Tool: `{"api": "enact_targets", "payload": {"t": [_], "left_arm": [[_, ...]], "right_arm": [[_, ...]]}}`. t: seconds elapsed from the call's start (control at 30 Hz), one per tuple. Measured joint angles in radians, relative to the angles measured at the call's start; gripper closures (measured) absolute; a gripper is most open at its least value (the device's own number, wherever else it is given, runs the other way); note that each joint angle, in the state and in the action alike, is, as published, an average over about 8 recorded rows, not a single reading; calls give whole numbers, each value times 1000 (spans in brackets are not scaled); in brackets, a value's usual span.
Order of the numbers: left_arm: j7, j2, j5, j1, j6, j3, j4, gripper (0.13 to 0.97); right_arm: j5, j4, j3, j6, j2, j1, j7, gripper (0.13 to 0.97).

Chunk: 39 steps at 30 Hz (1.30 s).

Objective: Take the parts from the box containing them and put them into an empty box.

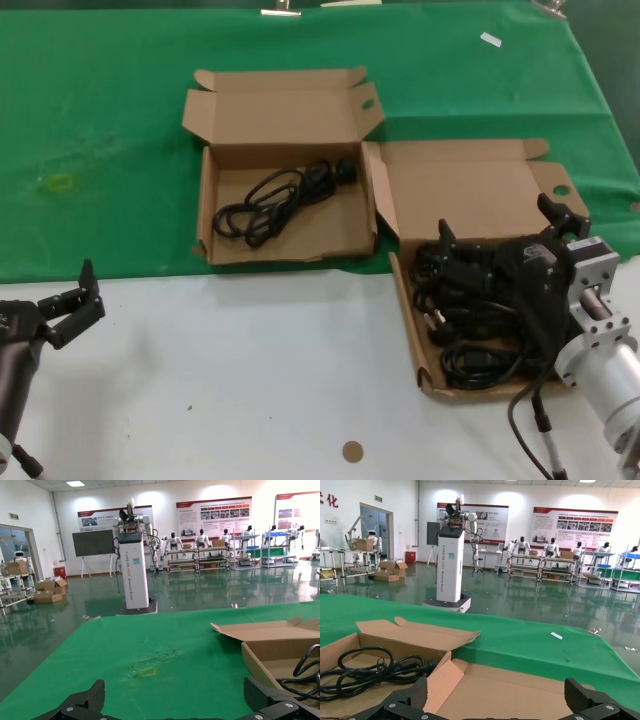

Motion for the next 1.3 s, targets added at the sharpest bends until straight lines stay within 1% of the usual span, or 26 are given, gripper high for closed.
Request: {"api": "enact_targets", "payload": {"t": [1.3], "left_arm": [[0, 0, 0, 0, 0, 0, 0, 132]], "right_arm": [[0, 0, 0, 0, 0, 0, 0, 129]]}}
